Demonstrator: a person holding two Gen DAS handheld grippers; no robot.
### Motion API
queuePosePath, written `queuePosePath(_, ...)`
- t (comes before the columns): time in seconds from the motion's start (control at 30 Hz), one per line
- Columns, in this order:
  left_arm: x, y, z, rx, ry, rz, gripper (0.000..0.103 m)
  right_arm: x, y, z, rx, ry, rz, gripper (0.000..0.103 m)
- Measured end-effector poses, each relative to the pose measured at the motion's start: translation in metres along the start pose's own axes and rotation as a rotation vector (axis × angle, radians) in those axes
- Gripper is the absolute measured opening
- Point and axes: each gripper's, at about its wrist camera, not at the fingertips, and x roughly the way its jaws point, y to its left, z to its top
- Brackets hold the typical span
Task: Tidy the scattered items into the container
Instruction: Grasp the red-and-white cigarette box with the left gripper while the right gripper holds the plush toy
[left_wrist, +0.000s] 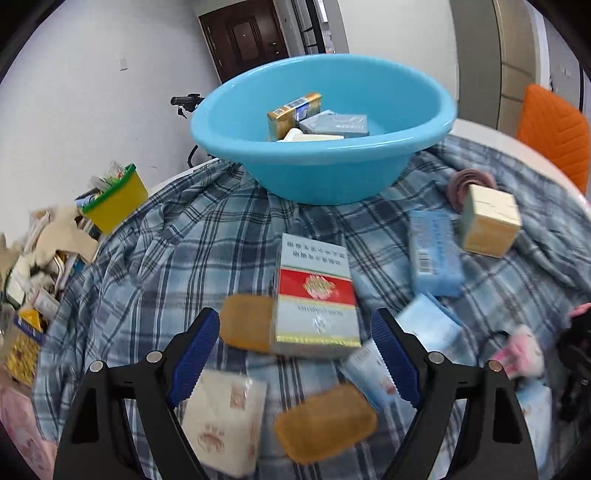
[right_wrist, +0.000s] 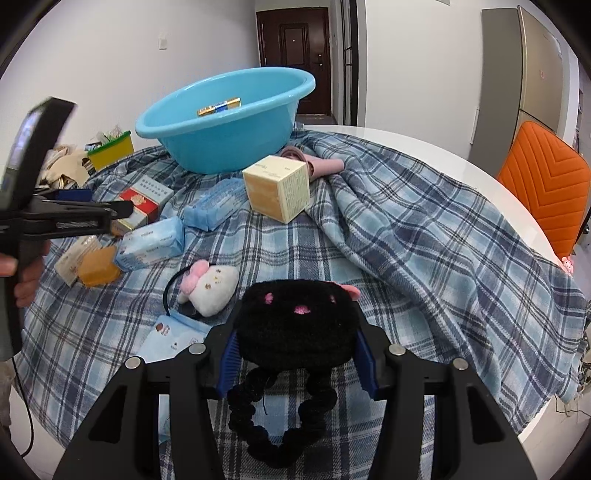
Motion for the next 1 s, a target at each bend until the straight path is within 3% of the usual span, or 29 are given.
queuePosePath(0.3,0.038,-0.007,0.006,0.062,0.091,0.025,0.086,0.000,-0.005,0.006,0.012,-0.005,0.015,0.051)
queuePosePath(0.67,0.057,-0.007,0.013,0.111,0.126,0.046,0.086,0.007,-0.005,0.006,0.019,0.016,0.025,0.051)
queuePosePath(0.93,0.063,-0.002,0.017,0.118,0.130,0.018,0.086,0.008,0.003,0.008,0.016,0.018,0.048,0.051)
queuePosePath(1.0,0.062,-0.003,0.016,0.117,0.119,0.009,0.072,0.009,0.002,0.007,0.017,0.020,0.046,0.051)
